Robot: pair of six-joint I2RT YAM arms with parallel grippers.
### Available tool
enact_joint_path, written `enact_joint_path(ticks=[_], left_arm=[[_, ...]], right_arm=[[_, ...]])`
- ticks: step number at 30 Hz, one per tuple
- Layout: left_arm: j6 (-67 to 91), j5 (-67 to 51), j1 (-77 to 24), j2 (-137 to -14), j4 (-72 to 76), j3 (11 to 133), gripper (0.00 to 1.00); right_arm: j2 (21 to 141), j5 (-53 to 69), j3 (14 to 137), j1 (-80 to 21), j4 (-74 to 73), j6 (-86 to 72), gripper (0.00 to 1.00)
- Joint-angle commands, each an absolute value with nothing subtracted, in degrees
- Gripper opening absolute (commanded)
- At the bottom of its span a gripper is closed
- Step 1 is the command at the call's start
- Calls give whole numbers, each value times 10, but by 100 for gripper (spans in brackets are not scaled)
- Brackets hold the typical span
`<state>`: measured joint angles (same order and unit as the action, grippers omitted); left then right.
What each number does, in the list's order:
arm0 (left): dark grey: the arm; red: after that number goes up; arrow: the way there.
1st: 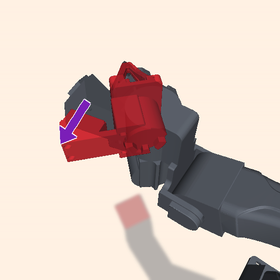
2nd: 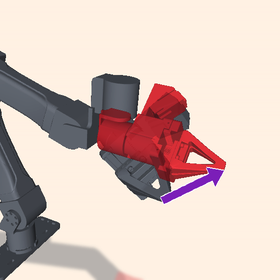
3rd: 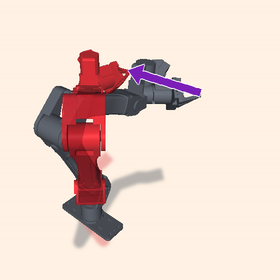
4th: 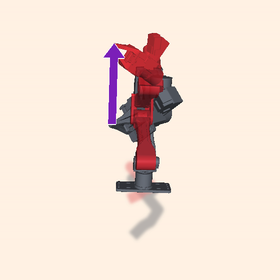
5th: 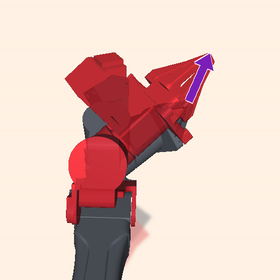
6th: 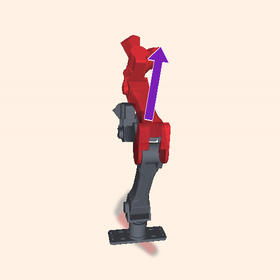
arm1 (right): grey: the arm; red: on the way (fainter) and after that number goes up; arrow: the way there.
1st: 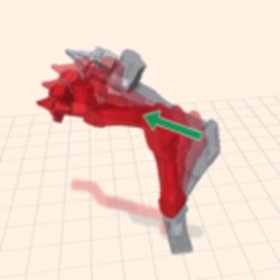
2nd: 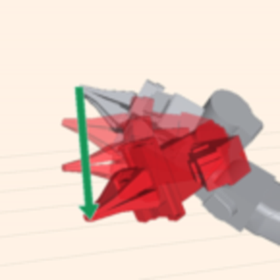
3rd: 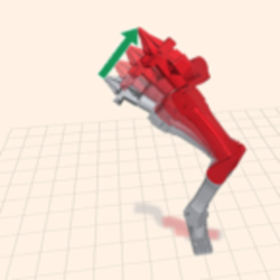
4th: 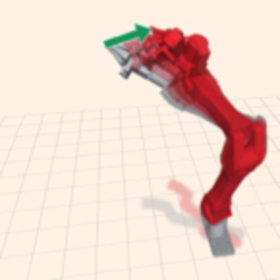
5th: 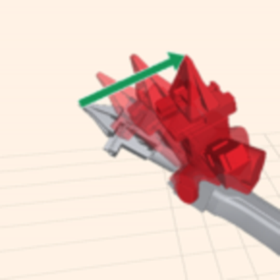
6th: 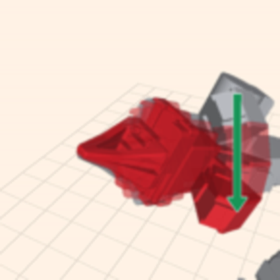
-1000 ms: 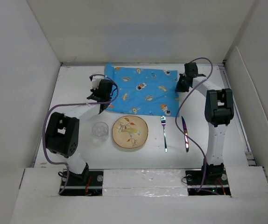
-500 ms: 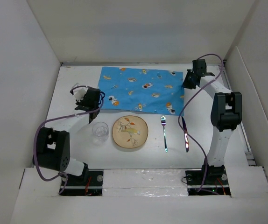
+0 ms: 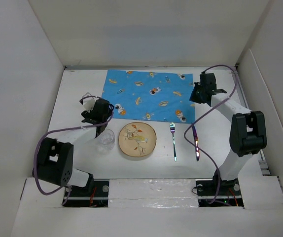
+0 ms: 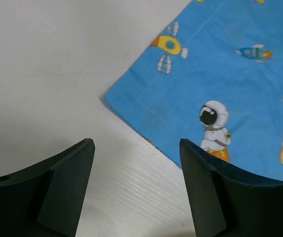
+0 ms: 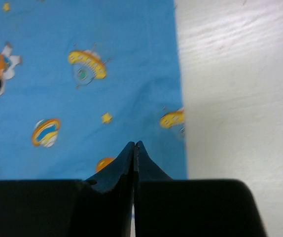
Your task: Set the dinner table for one person
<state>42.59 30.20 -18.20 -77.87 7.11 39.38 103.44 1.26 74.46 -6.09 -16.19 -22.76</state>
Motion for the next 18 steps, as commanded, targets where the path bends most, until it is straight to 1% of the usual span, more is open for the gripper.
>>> enact_joint_path(ticks=[1,6,7,8,9,10,11,12,14,16,18], left_arm=[[437,285,-162,-826,70,393,67],[454,277,-150,-852,83,389,66],[454,277,-150,-853,84,388,64],[454,277,-142,-856,87,390,63],[453,273,-134,-864,84,395,62],[454,270,-128,-867,79,400,62],[454,262,-122,-868,76,410,62],[451,256,-117,-872,83,413,61],[448,231,-103,-877,90,416,62],[448,196,-78,-897,97,419,61],[443,175,-72,-916,86,431,59]], right_arm=[[978,8,683,-132,-105,-231,0],[943,4,623,-229,-80,-226,0],[940,4,614,-242,-74,-225,3],[940,-21,608,-264,-76,-221,7],[940,-52,606,-265,-77,-221,11],[953,-63,608,-271,-81,-217,23],[966,-64,615,-271,-88,-211,28],[980,-54,652,-277,-107,-203,30],[1020,-64,683,-293,-143,-189,38],[1045,-80,729,-317,-177,-185,39],[1064,-96,746,-330,-181,-187,46]])
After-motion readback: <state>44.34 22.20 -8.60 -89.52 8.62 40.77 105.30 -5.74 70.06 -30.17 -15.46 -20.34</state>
